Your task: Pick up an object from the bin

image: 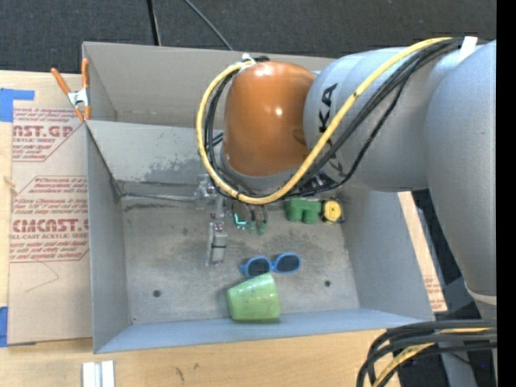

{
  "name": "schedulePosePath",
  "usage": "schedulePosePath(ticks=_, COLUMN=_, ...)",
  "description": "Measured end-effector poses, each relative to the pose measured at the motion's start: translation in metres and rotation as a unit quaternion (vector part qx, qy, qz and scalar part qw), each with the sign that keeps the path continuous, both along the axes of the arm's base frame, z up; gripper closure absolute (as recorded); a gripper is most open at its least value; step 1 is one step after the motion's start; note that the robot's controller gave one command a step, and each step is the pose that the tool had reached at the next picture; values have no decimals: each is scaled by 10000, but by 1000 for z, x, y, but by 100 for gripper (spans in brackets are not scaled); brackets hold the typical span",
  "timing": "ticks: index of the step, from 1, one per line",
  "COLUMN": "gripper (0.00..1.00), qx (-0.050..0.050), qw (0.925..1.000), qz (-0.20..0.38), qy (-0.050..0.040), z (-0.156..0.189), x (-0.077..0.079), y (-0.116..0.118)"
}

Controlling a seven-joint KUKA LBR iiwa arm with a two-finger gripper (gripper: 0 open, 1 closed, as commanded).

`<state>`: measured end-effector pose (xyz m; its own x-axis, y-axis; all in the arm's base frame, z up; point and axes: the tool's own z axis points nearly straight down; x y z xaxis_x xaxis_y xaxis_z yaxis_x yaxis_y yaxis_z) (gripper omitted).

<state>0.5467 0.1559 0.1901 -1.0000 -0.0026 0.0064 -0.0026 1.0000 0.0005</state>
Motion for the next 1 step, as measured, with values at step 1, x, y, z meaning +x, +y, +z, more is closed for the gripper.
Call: schedulePosePath(ticks=1, gripper=0, qx=-9, qw=9947, qz=1025, qy=-9, z=-52, x=-45, y=-65)
